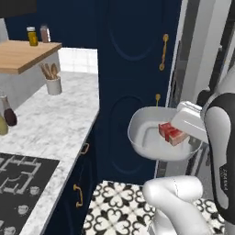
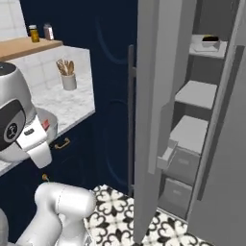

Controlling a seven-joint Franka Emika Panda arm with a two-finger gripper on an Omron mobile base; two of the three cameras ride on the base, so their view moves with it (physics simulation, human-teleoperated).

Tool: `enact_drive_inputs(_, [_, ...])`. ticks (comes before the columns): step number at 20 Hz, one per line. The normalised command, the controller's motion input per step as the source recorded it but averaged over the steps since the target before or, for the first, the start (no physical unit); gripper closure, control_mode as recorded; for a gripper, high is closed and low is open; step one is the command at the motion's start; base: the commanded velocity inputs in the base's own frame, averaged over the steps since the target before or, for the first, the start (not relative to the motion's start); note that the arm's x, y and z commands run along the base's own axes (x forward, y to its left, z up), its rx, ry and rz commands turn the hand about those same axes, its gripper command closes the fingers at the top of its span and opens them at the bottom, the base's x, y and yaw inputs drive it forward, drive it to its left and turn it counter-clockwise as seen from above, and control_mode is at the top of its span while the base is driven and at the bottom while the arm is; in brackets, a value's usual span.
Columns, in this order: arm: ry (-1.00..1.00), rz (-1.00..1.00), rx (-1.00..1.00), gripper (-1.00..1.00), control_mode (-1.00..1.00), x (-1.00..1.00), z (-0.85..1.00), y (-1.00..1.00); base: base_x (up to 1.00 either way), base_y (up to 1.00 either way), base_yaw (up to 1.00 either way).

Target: Take the meat container that has the steak and place it on the second highest rack of the freezer. Then take the vegetable container that has the avocado and lemon and place it on the highest rack of the freezer.

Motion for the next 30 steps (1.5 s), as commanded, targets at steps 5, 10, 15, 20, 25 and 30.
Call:
enact_drive_inputs(5, [0.00,0.00,0.00,1.00,1.00,0.00,0.00,0.00,0.00,-0.88,-0.49])
enact_drive_inputs(10, [0.00,0.00,0.00,1.00,1.00,0.00,0.00,0.00,0.16,-1.00,-0.19])
enact_drive_inputs(15, [0.00,0.00,0.00,1.00,1.00,0.00,0.00,0.00,0.63,-0.95,0.00])
enact_drive_inputs(20, [0.00,0.00,0.00,1.00,1.00,0.00,0.00,0.00,0.85,-0.56,0.00])
enact_drive_inputs(25, [0.00,0.00,0.00,1.00,1.00,0.00,0.00,0.00,0.80,-0.06,-0.08])
enact_drive_inputs(30, [0.00,0.00,0.00,1.00,1.00,0.00,0.00,0.00,0.70,-0.01,0.06])
